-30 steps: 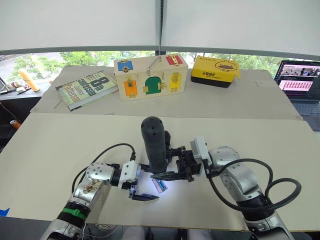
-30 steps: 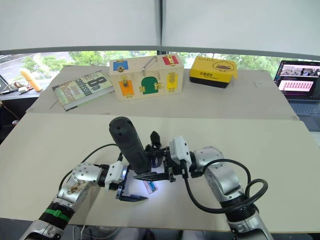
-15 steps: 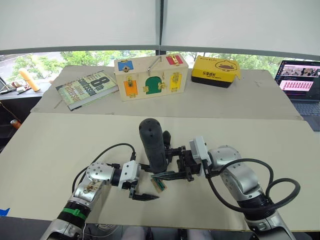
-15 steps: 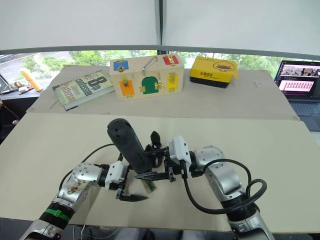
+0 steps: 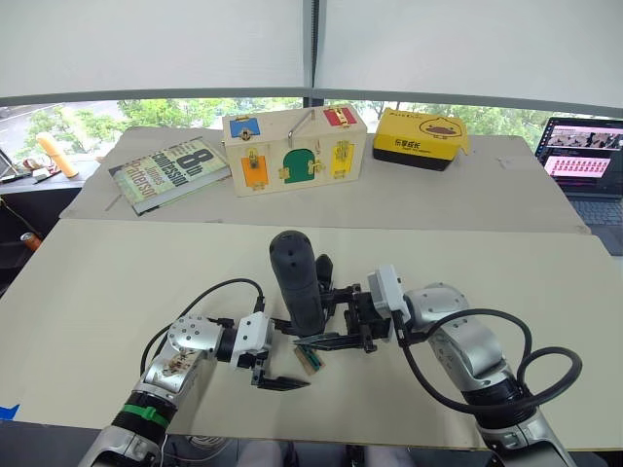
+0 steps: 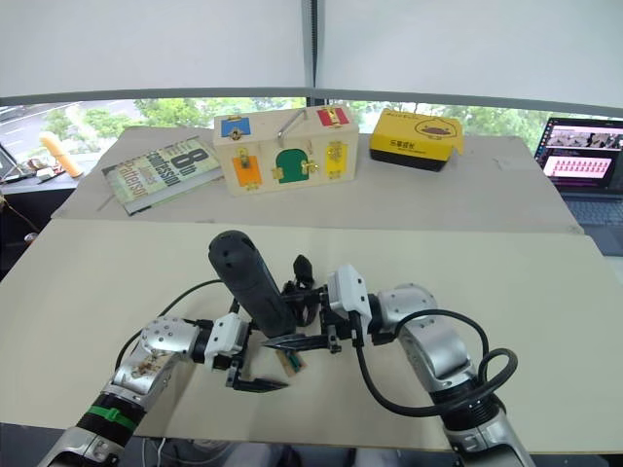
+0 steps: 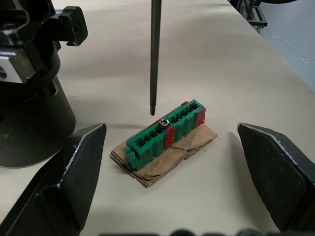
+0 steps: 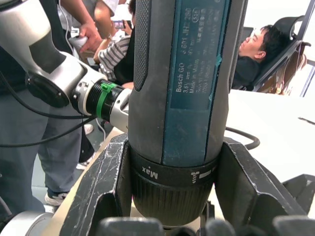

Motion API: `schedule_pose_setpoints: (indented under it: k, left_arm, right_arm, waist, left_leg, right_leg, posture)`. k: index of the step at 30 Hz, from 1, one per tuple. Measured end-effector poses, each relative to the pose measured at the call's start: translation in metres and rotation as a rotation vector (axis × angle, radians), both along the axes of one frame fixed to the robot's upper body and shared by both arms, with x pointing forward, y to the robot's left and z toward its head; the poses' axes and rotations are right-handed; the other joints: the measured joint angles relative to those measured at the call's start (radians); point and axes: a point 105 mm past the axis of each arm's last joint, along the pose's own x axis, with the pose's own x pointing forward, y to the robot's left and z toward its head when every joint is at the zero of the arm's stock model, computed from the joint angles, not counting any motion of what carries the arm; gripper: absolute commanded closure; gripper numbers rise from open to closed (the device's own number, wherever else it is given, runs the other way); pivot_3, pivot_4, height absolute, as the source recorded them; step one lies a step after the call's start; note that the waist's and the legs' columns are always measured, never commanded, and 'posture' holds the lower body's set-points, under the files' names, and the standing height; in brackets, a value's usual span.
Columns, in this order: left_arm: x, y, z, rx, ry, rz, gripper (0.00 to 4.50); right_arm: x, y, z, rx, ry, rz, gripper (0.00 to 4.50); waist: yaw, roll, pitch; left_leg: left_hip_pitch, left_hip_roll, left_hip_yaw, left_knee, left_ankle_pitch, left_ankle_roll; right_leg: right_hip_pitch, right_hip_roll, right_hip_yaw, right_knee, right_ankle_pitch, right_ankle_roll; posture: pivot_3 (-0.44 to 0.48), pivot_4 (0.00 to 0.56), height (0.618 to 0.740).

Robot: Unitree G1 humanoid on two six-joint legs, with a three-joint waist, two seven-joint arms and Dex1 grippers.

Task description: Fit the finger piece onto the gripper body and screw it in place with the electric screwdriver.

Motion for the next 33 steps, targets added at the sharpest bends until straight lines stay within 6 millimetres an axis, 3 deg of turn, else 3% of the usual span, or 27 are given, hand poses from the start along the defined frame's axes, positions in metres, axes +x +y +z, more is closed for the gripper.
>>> schedule_pose_setpoints:
  k: [10,33]
  left_arm:
    - [0.000,0.000,0.000,0.000,0.000,0.000,0.01]
    - [0.000,0.000,0.001,0.001,0.000,-0.001,0.01]
  right_arm:
    - [-0.003,0.003,0.015,0.076,0.018,0.015,2.55]
    - [0.001,0.003,0.004,0.035,0.039,-0.010,2.55]
  waist:
    - [0.000,0.000,0.000]
    - [0.000,0.000,0.000]
  left_leg:
    - [0.000,0.000,-0.001,0.000,0.000,0.000]
    - [-0.001,0.000,-0.001,0.000,0.000,0.000]
  right_leg:
    - [0.000,-0.001,0.000,0.000,0.000,0.000]
    - [-0.001,-0.001,0.000,0.000,0.000,0.000]
  posture:
    - [0.000,0.150,0.740]
    - [0.000,0.150,0.740]
